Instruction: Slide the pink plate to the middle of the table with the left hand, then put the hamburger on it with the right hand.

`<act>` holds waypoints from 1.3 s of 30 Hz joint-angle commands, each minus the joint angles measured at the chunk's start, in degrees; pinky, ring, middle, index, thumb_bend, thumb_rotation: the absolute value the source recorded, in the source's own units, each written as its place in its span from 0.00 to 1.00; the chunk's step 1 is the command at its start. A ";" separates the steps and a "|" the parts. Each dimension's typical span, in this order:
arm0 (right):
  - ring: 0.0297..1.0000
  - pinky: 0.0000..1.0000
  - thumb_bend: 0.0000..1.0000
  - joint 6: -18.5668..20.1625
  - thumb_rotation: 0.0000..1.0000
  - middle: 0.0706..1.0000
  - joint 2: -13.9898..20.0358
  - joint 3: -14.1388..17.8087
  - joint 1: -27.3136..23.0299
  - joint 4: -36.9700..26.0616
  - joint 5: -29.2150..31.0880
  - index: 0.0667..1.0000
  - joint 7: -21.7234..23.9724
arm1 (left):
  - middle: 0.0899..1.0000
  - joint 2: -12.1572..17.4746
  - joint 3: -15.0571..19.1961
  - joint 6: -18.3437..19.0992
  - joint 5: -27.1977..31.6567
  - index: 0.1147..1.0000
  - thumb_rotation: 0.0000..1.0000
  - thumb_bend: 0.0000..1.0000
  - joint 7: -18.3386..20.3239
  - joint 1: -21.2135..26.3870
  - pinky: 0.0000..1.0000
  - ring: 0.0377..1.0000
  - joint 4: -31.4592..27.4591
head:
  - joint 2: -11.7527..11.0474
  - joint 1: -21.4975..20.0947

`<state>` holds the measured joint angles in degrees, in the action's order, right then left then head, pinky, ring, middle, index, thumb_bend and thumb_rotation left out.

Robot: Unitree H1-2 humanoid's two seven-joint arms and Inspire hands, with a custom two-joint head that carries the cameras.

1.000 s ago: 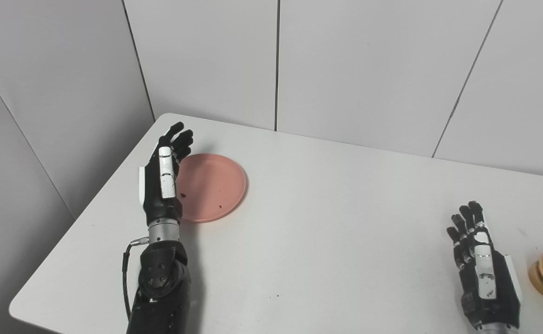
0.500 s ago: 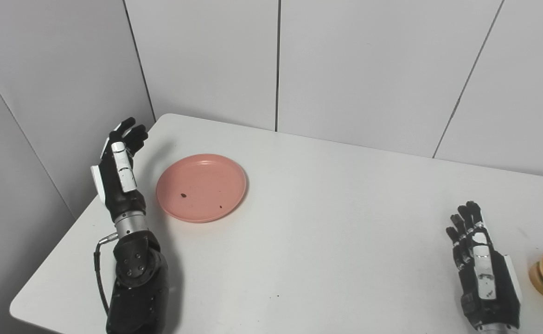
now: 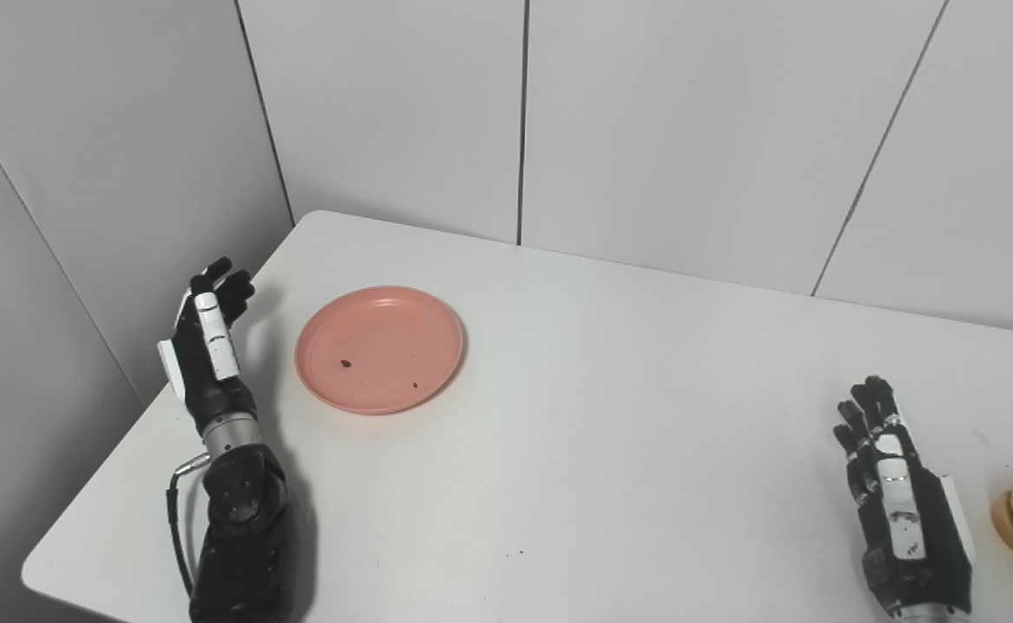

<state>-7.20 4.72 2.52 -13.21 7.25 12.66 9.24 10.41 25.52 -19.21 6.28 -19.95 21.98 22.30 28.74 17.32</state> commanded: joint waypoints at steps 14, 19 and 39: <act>0.98 1.00 0.54 -0.79 0.86 0.98 0.38 0.03 1.91 1.39 -1.11 0.97 0.27 | 0.72 -0.12 -5.64 6.91 3.06 0.72 1.00 0.64 5.55 0.37 0.82 0.76 -1.34 | 0.06 -0.22; 0.98 1.00 0.56 -1.19 0.86 0.98 0.43 0.04 1.68 1.92 -1.16 0.98 0.44 | 0.73 -1.04 -7.90 11.27 2.67 0.73 1.00 0.63 6.36 -0.40 0.84 0.77 -4.12 | 0.03 -0.25; 0.98 1.00 0.59 -0.93 0.82 0.98 -0.37 0.50 1.63 1.58 -0.58 0.97 -0.37 | 0.75 -4.92 -10.99 16.33 7.44 0.74 1.00 0.62 11.86 -0.86 0.82 0.79 -6.43 | 0.33 -1.02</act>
<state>-7.20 4.68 2.74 -13.24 7.18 11.99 8.91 6.61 15.04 -4.37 12.44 -9.33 21.01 16.62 29.00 16.35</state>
